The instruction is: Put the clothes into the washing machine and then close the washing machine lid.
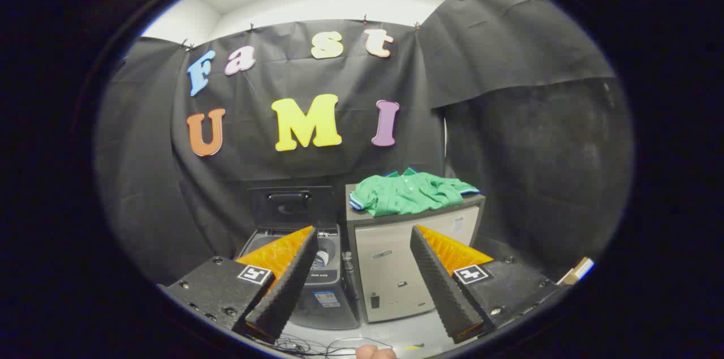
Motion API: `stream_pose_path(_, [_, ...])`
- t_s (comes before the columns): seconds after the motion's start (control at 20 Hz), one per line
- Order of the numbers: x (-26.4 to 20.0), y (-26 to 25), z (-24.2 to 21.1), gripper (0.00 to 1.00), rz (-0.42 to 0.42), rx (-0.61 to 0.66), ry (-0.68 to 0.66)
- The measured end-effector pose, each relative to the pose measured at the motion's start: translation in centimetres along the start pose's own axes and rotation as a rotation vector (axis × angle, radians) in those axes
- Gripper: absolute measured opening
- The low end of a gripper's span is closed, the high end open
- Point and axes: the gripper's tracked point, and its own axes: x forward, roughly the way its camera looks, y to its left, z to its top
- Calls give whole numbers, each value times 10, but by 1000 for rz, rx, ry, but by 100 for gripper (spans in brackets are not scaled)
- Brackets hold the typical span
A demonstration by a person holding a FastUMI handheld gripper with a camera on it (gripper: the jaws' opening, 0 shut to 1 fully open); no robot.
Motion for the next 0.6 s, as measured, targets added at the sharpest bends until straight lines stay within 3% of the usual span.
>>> stream_pose_path(0.6, [-10,16,13,100,33,-55,-51])
